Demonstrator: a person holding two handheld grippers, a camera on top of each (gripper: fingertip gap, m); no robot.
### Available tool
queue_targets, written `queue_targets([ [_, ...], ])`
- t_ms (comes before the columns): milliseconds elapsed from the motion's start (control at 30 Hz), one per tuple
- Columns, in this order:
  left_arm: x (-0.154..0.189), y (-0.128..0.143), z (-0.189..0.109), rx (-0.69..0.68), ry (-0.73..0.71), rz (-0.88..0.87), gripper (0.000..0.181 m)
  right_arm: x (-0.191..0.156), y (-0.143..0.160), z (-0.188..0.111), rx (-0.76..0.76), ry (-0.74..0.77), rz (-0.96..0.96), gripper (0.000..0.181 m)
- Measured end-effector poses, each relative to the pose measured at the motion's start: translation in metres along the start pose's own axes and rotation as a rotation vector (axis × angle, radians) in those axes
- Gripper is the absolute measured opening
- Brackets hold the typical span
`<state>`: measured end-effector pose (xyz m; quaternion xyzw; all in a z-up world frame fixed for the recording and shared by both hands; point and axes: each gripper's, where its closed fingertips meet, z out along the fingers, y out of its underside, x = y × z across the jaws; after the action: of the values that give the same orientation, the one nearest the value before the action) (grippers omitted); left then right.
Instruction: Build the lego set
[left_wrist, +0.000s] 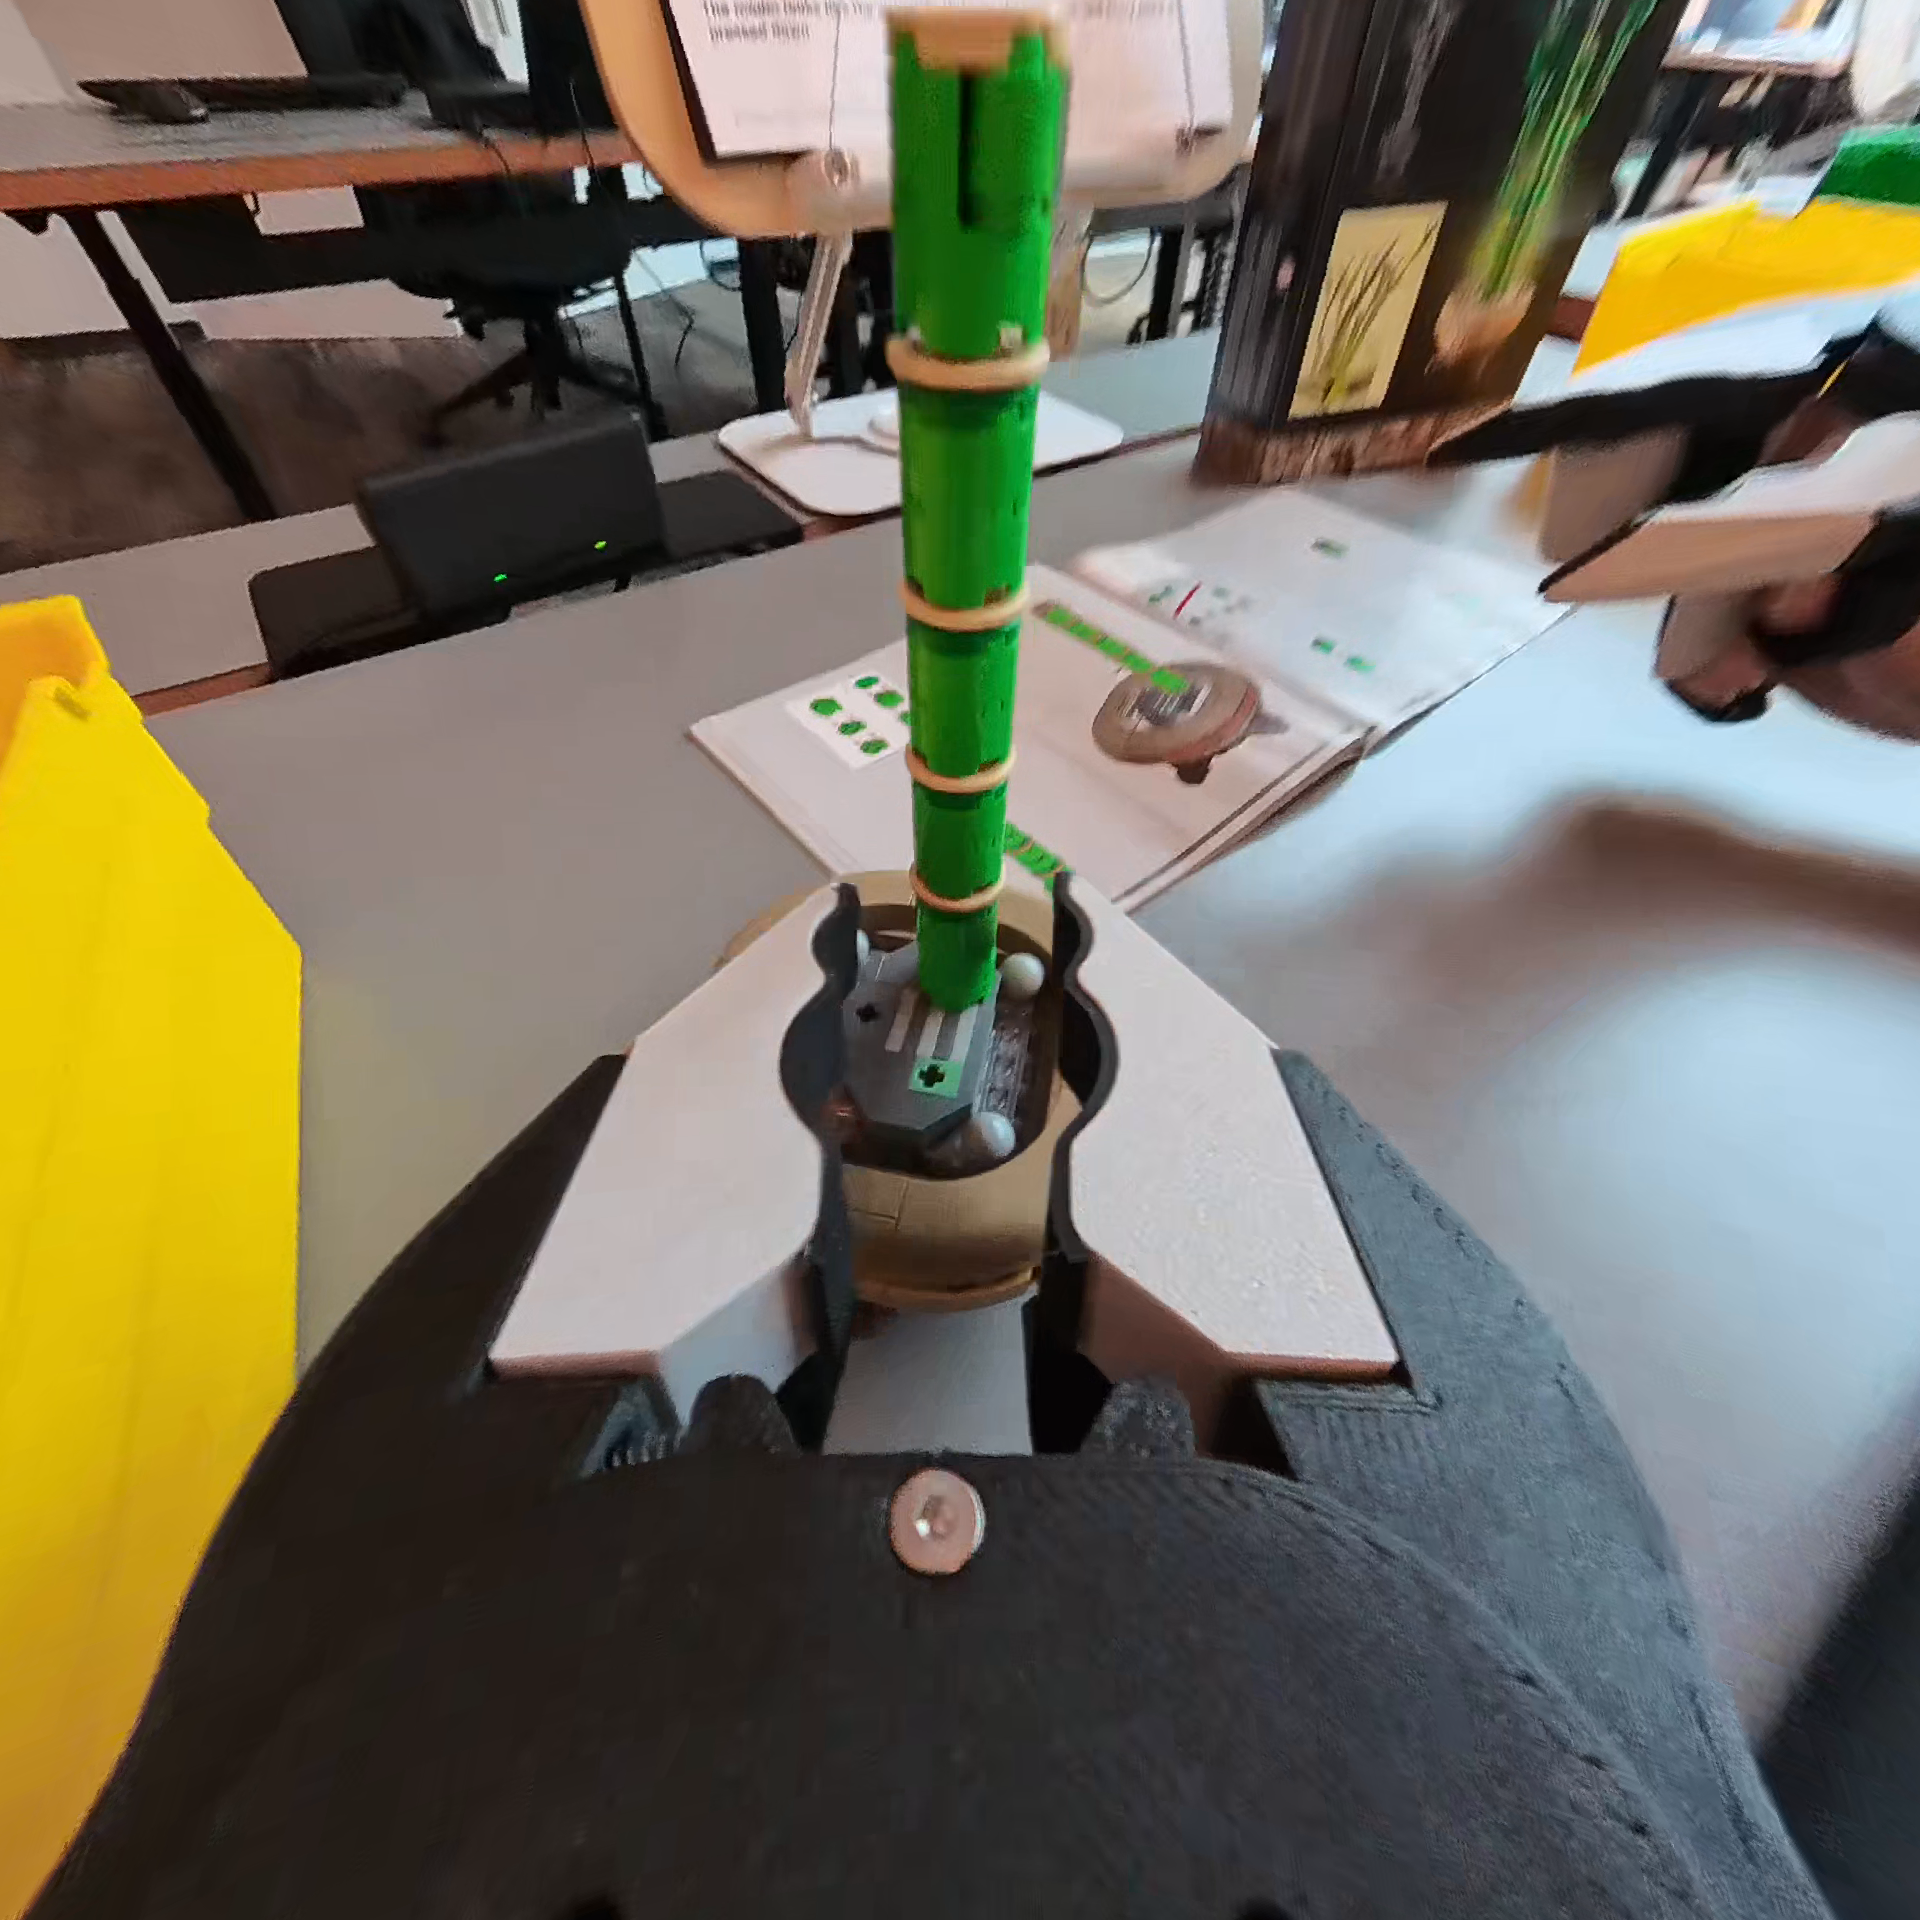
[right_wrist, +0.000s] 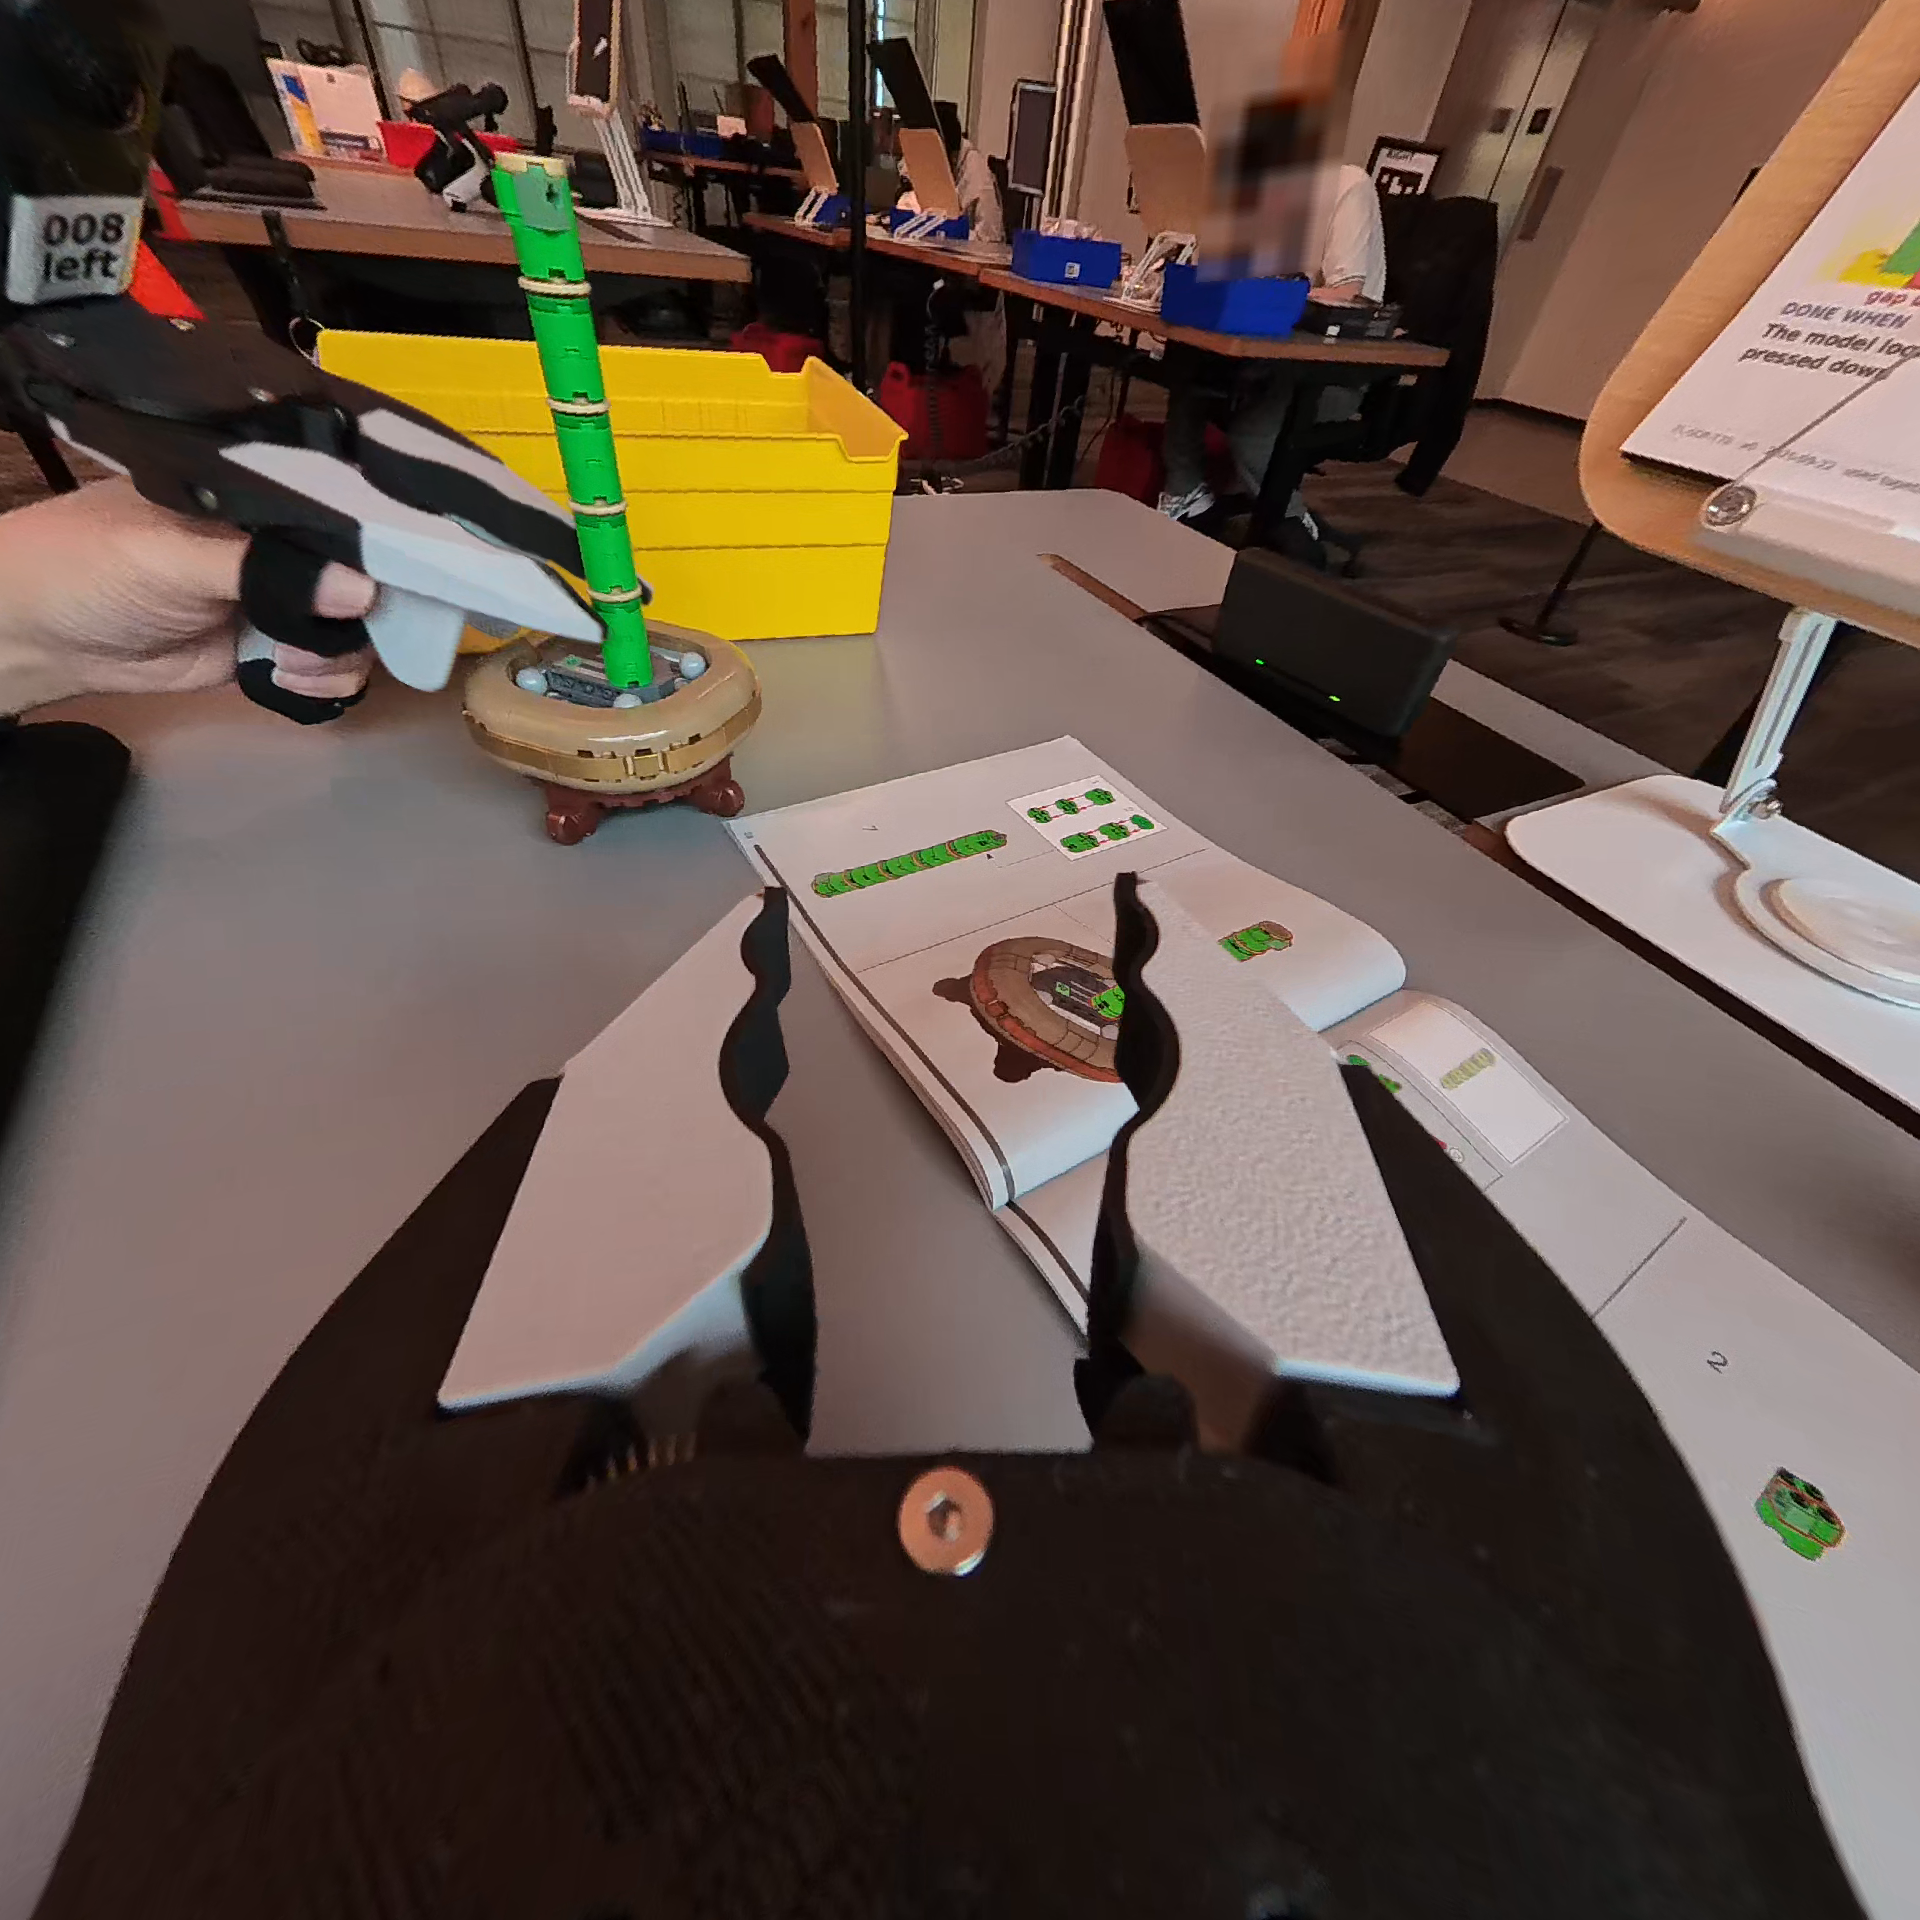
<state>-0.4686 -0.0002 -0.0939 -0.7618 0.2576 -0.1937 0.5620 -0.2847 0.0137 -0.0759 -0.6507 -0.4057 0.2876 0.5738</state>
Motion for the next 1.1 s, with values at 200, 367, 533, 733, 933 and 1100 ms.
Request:
queue_targets([
  [200, -0.004, 0.002, 0.005, -0.027, -0.012, 0.035, 0.024, 0.010, 0.002, -0.001, 0.000, 0.006, 0.059, 0.062],
  [367, -0.005, 0.009, 0.006, -0.098, 0.001, 0.054, 0.024, 0.016, 0.007, 0.000, -0.012, 0.011, 0.093, 0.061],
  [533, -0.003, 0.015, 0.006, -0.161, 0.026, 0.046, 0.018, 0.017, 0.012, 0.001, -0.030, 0.007, 0.103, 0.061],
  [733, 0.000, 0.008, 0.007, -0.157, 0.079, 0.026, 0.015, 0.017, 0.017, 0.003, -0.059, 0.003, 0.094, 0.060],
  [933, 0.000, 0.009, 0.008, -0.149, 0.086, 0.008, 0.015, 0.015, 0.022, 0.005, -0.086, -0.006, 0.083, 0.060],
  [1100, 0.000, 0.012, 0.009, -0.180, 0.070, 0.040, 0.015, 0.014, 0.024, 0.005, -0.096, -0.007, 0.073, 0.060],
])
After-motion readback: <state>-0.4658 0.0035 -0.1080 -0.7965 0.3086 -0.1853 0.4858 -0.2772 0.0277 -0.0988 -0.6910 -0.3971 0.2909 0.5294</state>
